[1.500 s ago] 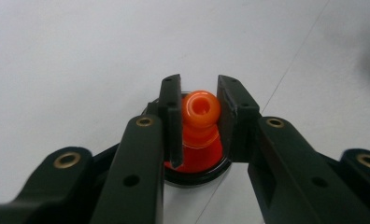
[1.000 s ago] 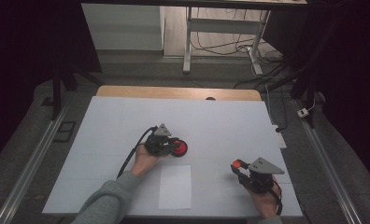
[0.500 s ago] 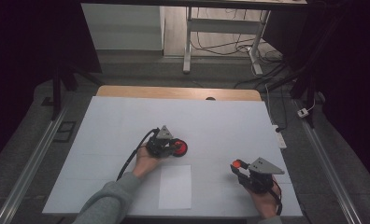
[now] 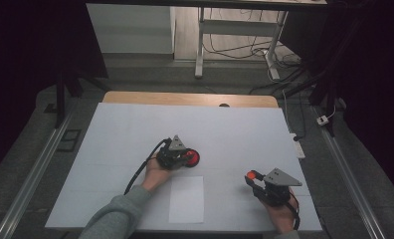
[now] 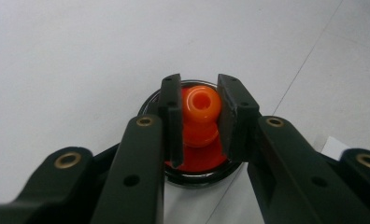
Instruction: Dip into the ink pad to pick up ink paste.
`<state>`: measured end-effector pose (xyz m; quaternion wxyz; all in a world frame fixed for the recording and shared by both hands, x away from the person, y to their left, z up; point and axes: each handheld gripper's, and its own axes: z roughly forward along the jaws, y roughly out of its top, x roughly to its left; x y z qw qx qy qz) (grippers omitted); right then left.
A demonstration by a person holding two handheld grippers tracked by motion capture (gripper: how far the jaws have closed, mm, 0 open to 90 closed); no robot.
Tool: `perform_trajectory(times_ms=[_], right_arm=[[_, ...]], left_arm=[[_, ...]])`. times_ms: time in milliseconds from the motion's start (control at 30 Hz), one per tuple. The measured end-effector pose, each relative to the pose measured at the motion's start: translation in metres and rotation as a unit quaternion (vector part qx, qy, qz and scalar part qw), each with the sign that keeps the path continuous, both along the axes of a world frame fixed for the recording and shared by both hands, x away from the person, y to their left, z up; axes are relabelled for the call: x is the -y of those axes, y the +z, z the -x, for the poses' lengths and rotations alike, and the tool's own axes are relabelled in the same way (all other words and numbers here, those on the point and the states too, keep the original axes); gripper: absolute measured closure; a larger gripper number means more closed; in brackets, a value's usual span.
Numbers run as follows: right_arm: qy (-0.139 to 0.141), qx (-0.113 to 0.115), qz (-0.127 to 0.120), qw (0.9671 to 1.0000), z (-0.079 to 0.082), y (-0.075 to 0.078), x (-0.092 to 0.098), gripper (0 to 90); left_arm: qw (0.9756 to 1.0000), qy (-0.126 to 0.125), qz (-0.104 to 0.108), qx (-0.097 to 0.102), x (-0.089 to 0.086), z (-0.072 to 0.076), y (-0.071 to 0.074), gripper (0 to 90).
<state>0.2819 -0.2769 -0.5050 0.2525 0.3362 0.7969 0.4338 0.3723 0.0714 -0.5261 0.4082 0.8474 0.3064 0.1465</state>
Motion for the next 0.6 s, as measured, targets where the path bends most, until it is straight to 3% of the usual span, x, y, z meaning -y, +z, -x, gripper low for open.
perform_trajectory(times_ms=[200,500,600], right_arm=[[-0.001,0.0,0.0,1.0,0.0002,0.0002,0.0003,64.5],[-0.001,0.0,-0.001,1.0,0.0004,0.0005,0.0004,64.4],[-0.001,0.0,-0.001,1.0,0.0005,0.0005,0.0006,64.4]], left_arm=[[1.0,0.001,-0.007,0.004,0.0023,0.0005,0.0001,73.2],[0.9998,-0.006,0.015,-0.013,-0.0033,-0.0039,-0.0016,73.2],[0.9998,-0.005,0.013,-0.01,-0.0028,-0.0031,-0.0016,73.2]])
